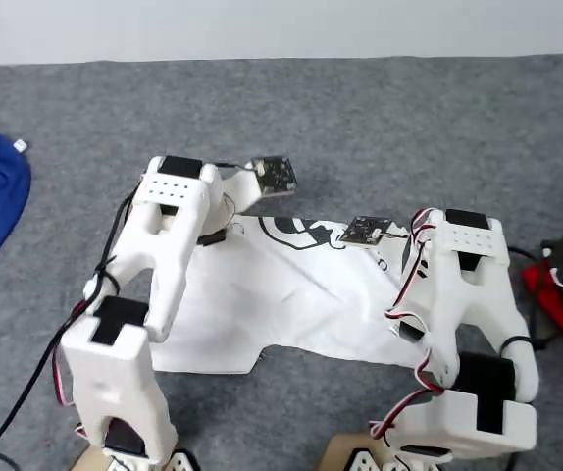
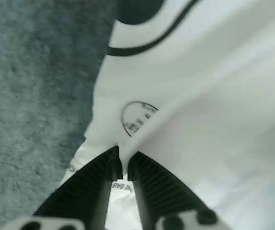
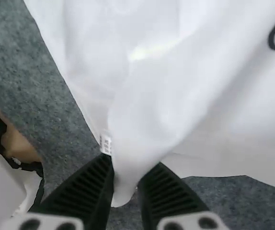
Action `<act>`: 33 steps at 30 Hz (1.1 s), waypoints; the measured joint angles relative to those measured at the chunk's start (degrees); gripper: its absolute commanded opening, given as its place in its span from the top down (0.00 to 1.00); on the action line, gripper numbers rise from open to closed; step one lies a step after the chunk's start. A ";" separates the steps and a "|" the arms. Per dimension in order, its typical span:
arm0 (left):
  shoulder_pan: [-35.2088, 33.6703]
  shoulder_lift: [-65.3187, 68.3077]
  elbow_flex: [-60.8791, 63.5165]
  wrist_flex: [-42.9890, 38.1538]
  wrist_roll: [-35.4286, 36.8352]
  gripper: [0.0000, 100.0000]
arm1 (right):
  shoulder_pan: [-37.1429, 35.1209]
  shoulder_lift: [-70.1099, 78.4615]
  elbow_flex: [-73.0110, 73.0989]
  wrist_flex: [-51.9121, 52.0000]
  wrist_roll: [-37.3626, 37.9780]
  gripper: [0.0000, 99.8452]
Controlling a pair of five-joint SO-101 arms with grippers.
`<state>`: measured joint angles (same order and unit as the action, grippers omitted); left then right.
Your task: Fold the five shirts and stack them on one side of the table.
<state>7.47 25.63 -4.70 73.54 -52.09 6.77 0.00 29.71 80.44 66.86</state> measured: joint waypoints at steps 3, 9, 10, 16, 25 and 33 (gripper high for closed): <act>0.00 3.25 -4.48 0.09 1.49 0.98 | 0.00 0.00 0.00 0.00 0.00 0.99; 0.00 3.96 -12.57 7.82 1.85 0.85 | 0.00 0.00 0.00 0.00 0.00 0.99; 0.00 3.96 -13.80 8.79 1.85 0.85 | 0.00 0.00 0.00 0.00 0.00 0.99; 0.00 3.96 -21.63 17.23 1.93 0.85 | 0.00 0.00 0.00 0.00 0.00 0.99; -2.81 3.96 -21.45 25.05 0.62 0.87 | 0.00 0.00 0.09 0.00 0.00 0.99; -3.16 3.96 -14.07 22.51 -1.23 0.87 | 0.00 0.18 1.23 -0.18 0.00 0.99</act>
<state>4.31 29.58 -18.77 96.04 -53.32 6.77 0.18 30.95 80.26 66.86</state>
